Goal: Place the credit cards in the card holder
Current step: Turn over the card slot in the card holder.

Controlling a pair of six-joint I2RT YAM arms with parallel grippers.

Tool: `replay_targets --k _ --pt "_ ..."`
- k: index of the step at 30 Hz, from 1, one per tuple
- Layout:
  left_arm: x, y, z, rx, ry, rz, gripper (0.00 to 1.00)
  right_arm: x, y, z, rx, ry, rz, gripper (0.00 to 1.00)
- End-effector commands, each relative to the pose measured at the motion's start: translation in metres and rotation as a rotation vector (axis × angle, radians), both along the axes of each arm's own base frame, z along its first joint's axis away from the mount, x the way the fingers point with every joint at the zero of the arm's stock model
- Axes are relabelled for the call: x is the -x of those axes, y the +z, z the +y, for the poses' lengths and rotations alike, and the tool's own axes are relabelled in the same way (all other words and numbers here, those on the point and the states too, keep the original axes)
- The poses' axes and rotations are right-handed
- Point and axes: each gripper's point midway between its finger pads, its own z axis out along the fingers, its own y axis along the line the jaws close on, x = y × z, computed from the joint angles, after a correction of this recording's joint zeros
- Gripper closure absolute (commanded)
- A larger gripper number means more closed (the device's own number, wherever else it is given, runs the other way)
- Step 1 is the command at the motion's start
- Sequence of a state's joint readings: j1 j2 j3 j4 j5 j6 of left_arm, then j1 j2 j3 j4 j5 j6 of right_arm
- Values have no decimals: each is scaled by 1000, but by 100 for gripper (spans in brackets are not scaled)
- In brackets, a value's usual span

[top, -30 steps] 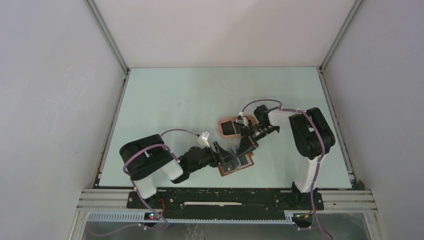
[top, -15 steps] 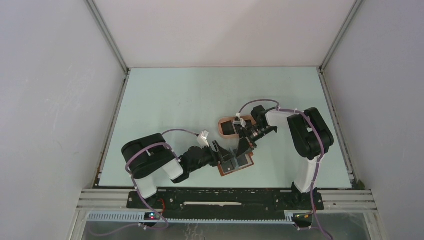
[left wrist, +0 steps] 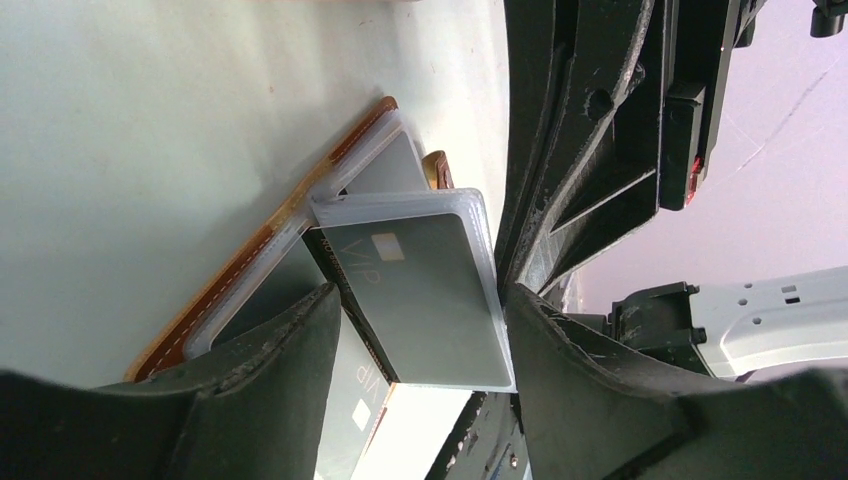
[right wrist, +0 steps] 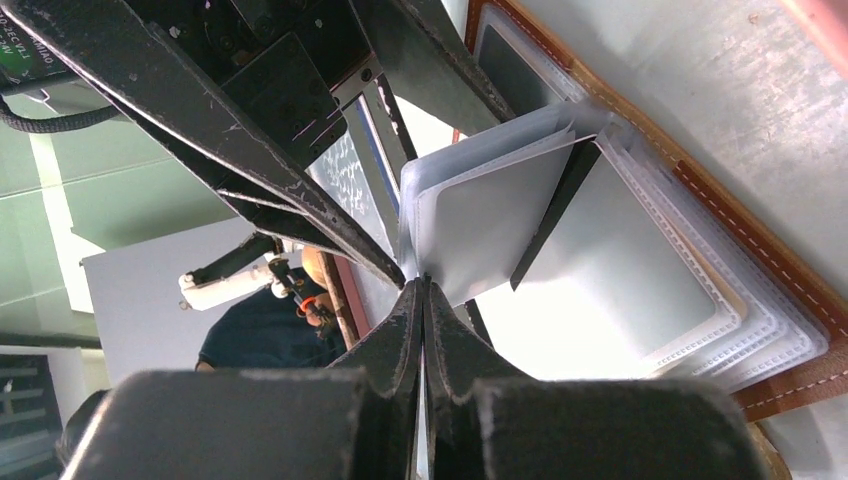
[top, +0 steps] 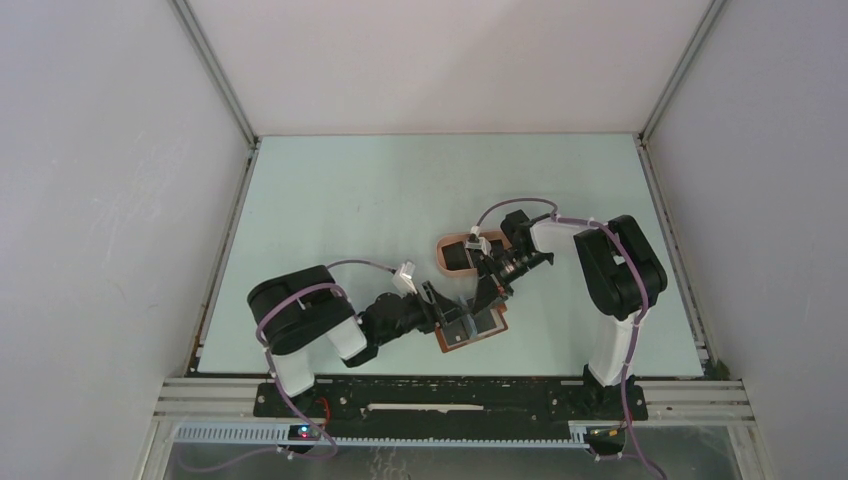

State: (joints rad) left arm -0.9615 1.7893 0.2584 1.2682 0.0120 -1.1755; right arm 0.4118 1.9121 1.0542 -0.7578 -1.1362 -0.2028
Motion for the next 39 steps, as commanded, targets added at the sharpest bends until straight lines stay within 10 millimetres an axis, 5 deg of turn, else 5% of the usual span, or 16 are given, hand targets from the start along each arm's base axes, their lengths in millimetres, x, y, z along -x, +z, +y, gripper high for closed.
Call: replay_targets --k 1,18,25,30,39 --pt "0 -1 7 17 17 3 34 -8 -5 -1 31 6 -53 95" --pt "2 -2 15 32 31 10 43 -30 -14 -20 157 -30 -194 85" --pt "3 -1 18 34 31 6 44 -46 10 -28 145 -63 -364 74" --pt "4 1 18 39 27 5 44 -33 25 -14 42 -29 -347 67" --pt "4 2 18 40 24 -2 44 -7 11 6 33 81 -280 50"
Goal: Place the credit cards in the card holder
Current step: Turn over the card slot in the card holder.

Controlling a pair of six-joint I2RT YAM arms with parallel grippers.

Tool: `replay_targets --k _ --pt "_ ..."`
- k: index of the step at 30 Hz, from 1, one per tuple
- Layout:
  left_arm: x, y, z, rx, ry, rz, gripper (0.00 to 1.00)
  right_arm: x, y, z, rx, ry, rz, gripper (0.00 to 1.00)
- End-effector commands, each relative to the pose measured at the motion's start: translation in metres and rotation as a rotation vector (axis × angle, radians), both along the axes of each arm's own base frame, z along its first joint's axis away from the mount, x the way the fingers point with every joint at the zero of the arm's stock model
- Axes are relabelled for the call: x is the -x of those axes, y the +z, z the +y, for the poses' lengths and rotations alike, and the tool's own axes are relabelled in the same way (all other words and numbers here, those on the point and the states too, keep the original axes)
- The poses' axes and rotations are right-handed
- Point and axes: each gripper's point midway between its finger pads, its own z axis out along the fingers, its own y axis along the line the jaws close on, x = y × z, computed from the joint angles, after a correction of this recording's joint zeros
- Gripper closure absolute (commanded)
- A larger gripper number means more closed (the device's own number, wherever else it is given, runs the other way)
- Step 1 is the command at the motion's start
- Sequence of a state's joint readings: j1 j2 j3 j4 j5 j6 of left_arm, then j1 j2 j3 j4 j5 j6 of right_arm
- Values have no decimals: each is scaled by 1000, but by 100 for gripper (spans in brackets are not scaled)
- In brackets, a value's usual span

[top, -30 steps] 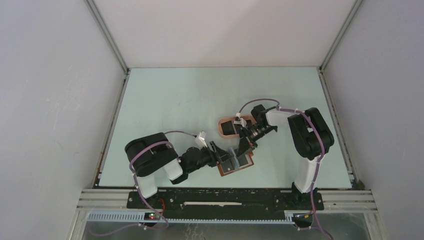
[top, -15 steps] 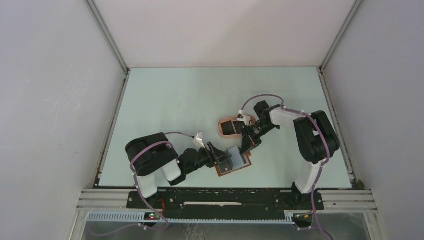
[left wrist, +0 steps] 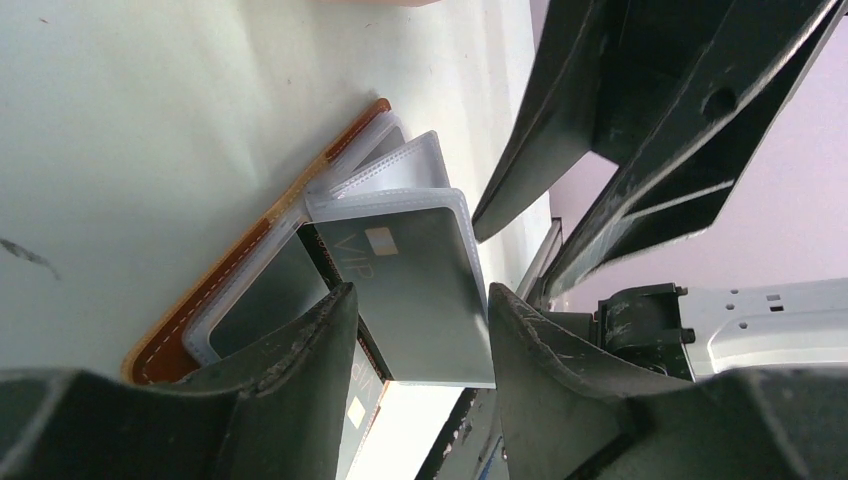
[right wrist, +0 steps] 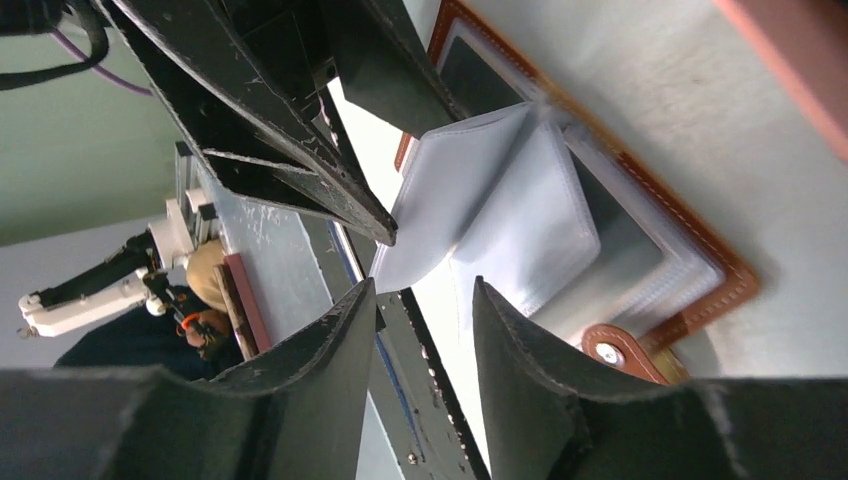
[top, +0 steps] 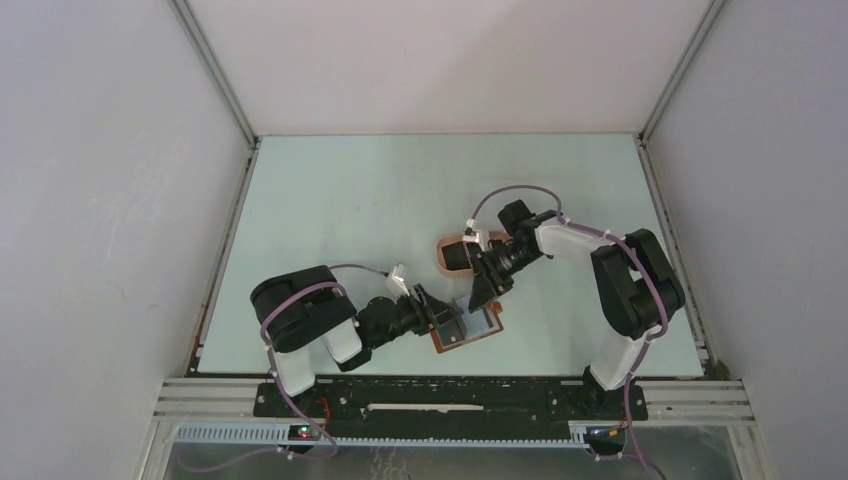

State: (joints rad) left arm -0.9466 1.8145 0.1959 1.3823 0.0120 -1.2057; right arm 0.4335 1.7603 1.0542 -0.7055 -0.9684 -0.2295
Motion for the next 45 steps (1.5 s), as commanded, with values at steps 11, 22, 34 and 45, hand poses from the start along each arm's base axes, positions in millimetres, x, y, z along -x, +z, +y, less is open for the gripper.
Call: replay_targets --k 11,22,34,45 --pt "2 2 5 5 -2 -13 44 14 -19 13 84 90 -29 48" --pt "2 2 5 3 -4 -15 44 9 -18 8 75 59 0 54" --pt "2 2 5 3 -5 -16 43 13 -5 13 -16 53 70 63" --pt "2 2 6 3 -2 -17 43 8 -7 9 -25 17 112 82"
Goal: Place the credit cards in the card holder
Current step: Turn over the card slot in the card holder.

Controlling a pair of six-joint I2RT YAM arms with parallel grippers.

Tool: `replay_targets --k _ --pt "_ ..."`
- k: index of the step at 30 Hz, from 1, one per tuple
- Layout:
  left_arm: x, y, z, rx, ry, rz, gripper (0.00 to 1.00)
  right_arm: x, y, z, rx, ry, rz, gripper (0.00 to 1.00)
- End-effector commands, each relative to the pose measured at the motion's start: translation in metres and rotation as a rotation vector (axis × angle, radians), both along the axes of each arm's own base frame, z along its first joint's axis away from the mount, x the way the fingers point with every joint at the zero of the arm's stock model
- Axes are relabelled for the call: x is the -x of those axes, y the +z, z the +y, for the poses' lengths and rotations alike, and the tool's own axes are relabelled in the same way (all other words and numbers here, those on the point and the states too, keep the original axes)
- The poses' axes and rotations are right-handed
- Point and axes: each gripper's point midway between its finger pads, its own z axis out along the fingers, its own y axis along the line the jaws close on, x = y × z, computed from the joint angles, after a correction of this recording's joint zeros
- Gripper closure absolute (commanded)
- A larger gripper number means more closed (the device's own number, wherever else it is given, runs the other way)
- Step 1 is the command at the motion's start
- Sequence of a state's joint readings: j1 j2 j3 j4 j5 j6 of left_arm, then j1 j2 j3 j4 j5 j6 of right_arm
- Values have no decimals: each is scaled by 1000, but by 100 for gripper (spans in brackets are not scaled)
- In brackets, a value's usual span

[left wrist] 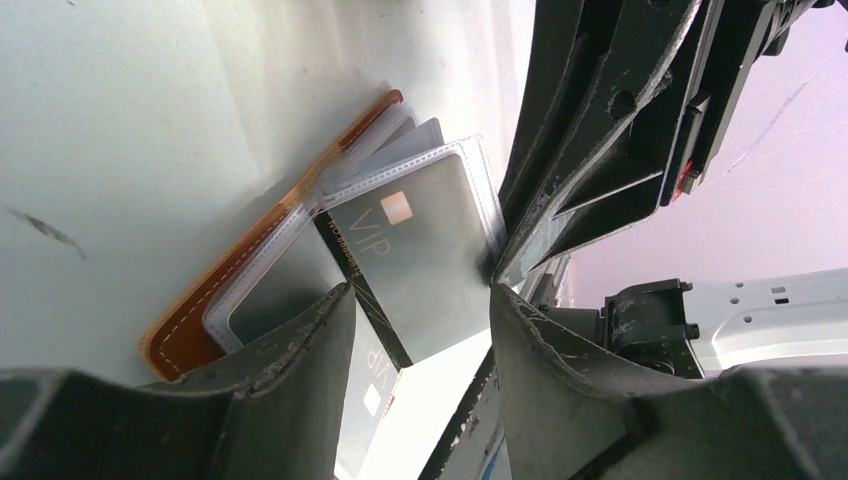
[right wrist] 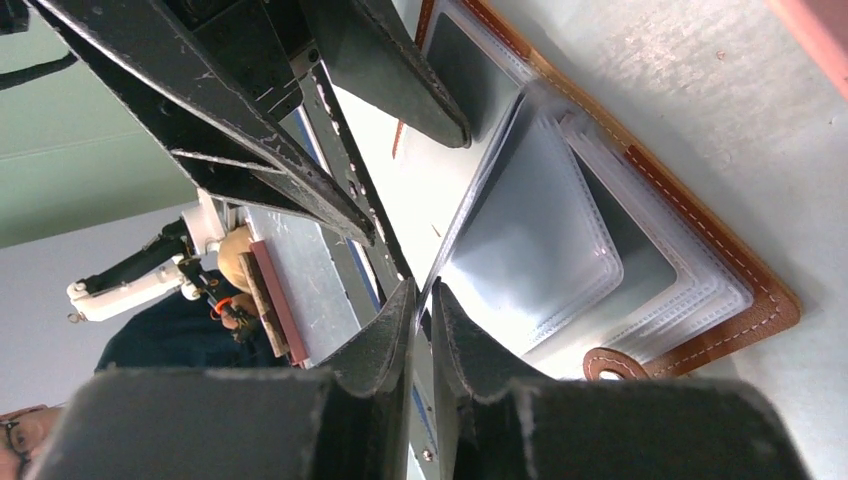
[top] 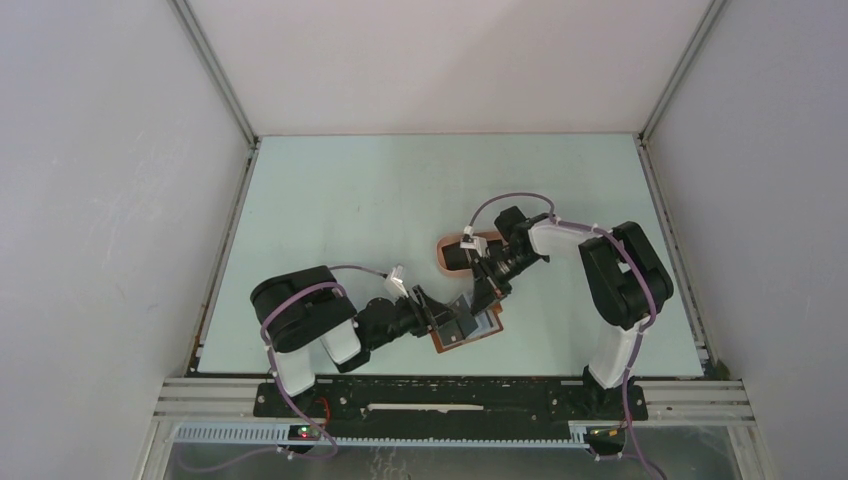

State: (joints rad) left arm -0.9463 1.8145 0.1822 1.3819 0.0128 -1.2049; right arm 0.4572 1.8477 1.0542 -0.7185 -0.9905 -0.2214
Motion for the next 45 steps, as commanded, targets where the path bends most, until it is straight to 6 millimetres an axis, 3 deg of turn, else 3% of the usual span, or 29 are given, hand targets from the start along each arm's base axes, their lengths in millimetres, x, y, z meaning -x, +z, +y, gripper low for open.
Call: replay_targets --k 1,11,16,21,29,34,45 --pt "0 6 2 14 -2 -24 43 -5 14 6 -61 -8 14 82" --pt "-1 6 2 15 -2 -27 43 -4 17 6 -95 -17 56 74" --pt "-1 6 3 16 -1 -27 43 -3 16 6 -98 -22 72 77" --pt "-1 6 3 16 -1 -27 43 -3 16 6 -109 -28 98 88" --pt "0 8 3 18 -2 -30 40 -1 16 7 -127 -34 140 87" --pt "-1 9 4 20 -1 -34 37 0 14 7 -138 -34 166 80" --pt "-2 9 4 20 1 -34 37 0 22 10 -186 -35 210 74"
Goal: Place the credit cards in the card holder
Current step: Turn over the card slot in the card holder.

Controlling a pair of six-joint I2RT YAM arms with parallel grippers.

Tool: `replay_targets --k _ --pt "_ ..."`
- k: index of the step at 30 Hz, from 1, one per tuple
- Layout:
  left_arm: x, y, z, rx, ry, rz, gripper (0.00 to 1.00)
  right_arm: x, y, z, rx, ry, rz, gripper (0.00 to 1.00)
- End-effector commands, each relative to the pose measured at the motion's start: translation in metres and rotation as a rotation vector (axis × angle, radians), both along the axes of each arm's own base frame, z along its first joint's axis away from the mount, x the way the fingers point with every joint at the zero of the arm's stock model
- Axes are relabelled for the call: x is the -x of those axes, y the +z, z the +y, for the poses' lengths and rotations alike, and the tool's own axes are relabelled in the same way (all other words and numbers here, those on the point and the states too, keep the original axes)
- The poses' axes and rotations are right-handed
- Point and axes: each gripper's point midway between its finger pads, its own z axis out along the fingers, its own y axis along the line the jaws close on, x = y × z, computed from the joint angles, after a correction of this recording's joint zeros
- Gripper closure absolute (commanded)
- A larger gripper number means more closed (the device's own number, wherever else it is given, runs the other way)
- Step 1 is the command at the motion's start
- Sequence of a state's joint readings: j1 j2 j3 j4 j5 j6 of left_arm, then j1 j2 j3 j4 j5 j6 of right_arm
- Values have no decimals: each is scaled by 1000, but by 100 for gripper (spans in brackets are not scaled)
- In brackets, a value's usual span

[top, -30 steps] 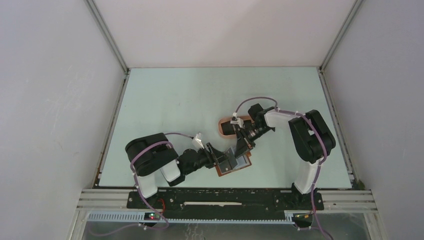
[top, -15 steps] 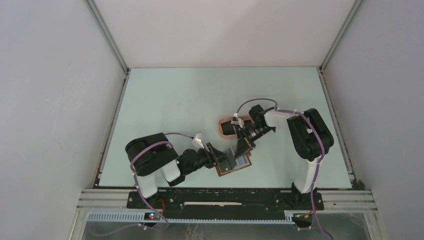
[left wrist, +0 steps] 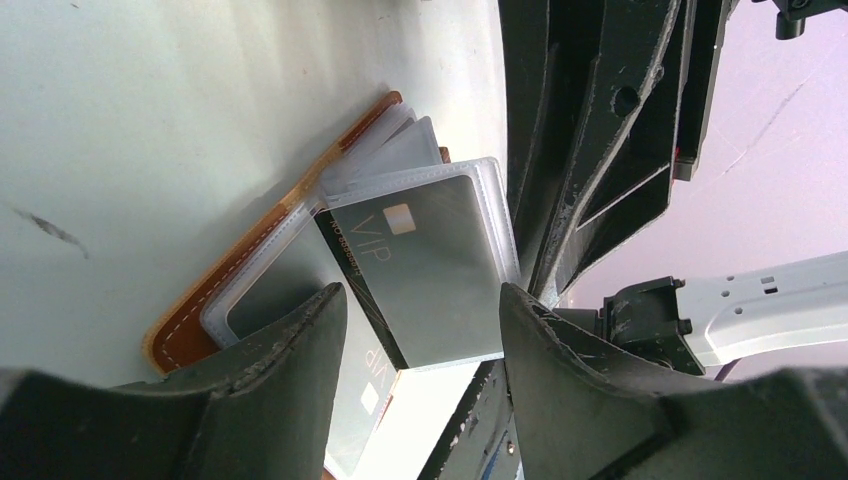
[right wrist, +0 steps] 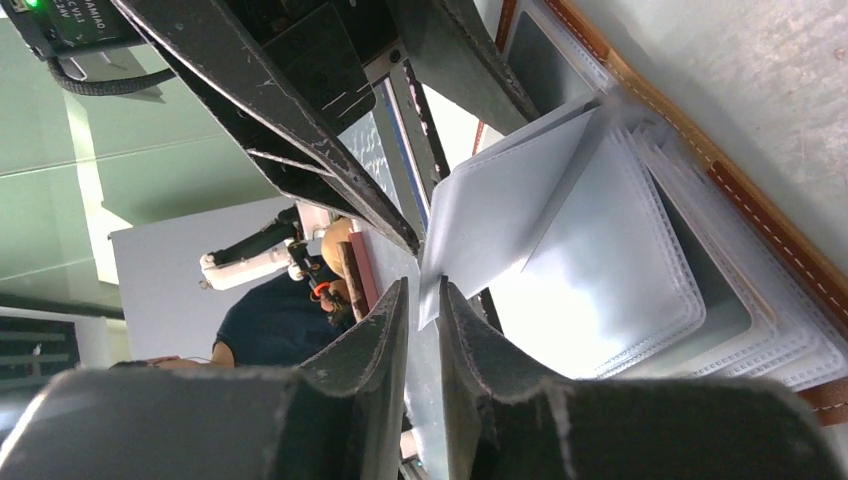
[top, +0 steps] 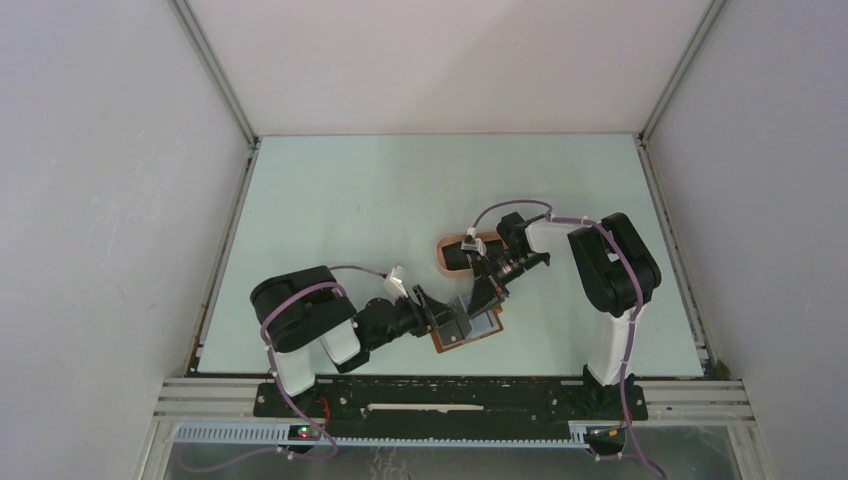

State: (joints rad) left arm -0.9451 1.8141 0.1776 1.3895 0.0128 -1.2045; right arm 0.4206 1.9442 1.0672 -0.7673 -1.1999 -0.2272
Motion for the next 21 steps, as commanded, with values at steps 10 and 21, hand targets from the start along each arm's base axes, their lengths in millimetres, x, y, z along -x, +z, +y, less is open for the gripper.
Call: replay_targets --k 10,21 --pt "-2 9 2 19 -1 -33 37 -10 -1 0 -4 -19 15 83" --pt "-2 9 3 20 1 -33 35 -7 7 3 -61 -20 50 86"
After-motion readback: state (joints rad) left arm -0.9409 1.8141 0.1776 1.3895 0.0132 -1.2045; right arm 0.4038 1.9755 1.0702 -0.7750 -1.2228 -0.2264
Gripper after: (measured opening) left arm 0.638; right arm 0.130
